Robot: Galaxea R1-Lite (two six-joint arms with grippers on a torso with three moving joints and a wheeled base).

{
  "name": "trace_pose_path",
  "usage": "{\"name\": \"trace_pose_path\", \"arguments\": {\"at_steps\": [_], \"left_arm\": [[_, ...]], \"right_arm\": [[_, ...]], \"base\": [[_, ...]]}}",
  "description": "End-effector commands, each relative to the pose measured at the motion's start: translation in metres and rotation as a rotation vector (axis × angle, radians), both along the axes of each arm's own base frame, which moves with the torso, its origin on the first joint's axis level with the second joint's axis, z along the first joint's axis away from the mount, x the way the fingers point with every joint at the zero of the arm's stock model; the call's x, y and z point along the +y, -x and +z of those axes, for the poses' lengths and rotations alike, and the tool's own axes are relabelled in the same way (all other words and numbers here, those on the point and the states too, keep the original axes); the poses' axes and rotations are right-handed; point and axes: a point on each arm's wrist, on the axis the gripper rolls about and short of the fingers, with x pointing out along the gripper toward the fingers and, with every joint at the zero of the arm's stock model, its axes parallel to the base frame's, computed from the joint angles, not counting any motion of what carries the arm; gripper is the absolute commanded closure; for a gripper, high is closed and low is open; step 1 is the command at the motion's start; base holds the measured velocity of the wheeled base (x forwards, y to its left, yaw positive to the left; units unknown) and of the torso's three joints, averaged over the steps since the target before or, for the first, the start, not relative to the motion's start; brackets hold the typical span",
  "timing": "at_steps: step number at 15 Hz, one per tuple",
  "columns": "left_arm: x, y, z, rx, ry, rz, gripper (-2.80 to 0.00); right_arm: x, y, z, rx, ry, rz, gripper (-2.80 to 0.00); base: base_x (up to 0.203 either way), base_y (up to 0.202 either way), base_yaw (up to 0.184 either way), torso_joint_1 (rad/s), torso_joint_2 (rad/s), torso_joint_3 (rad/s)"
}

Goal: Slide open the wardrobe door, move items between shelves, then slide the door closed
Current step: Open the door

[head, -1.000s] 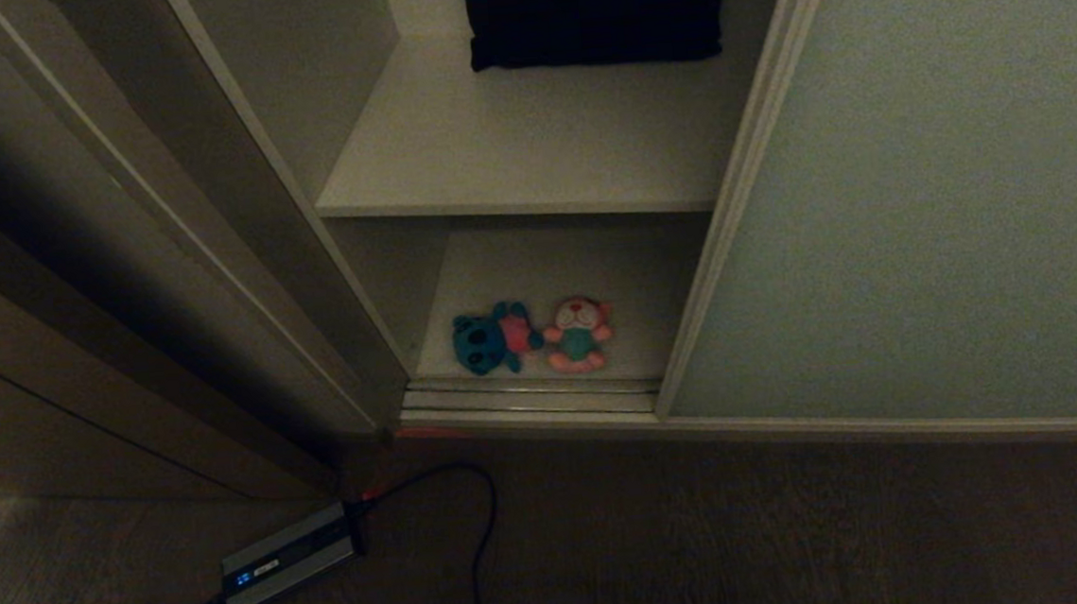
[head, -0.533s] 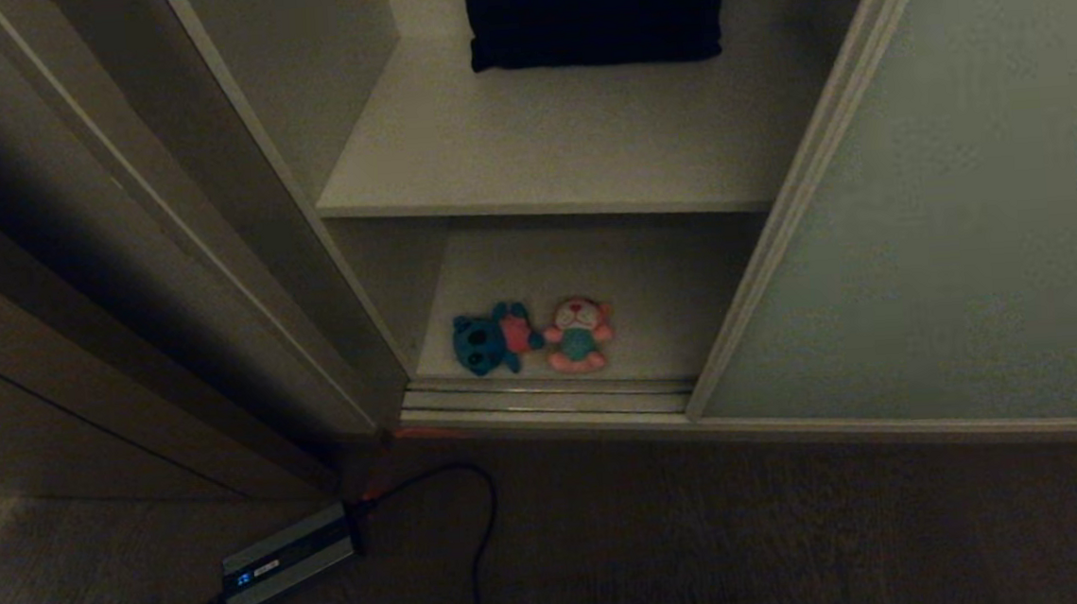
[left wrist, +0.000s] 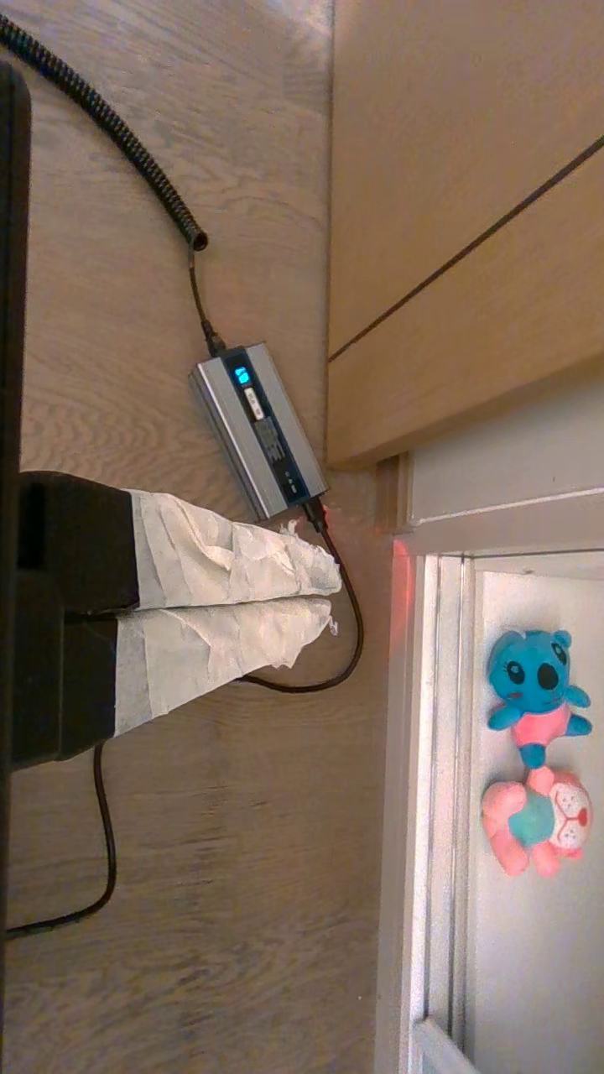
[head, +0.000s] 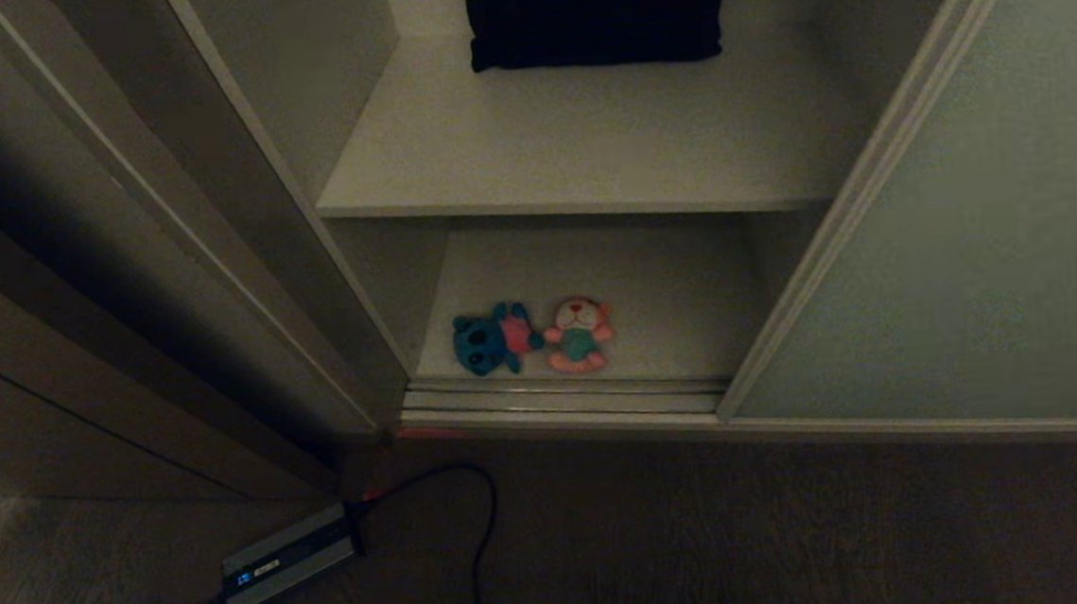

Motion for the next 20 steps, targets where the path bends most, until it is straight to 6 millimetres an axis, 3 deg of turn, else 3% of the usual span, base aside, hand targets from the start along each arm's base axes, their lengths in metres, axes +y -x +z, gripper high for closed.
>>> {"name": "trace_pose_path", "arguments": {"at_steps": [1,6,20], "left_arm": [[0.0001,-0.0003,-0.0005,0.008,-0.003,0.003,0.0],[0.0,-0.0003,-0.0003,0.006,0.002,0.002,0.0],[0.0,-0.0003,0.0,0.003,0.004,0.0,0.0]], "right_arm": [[0.0,-0.0003,-0.0008,0.004,0.001,0.0,0.0],[0.0,-0.0003,-0.0008,0.004,0.001,0.0,0.0],[0.0,-0.0003,-0.0008,0.004,0.001,0.0,0.0]], "base": [[0.0,0.0,0.0,0.0,0.0,0.0],[0.0,0.0,0.0,0.0,0.0,-0.073],[0.0,0.0,0.0,0.004,0.0,-0.196]]}}
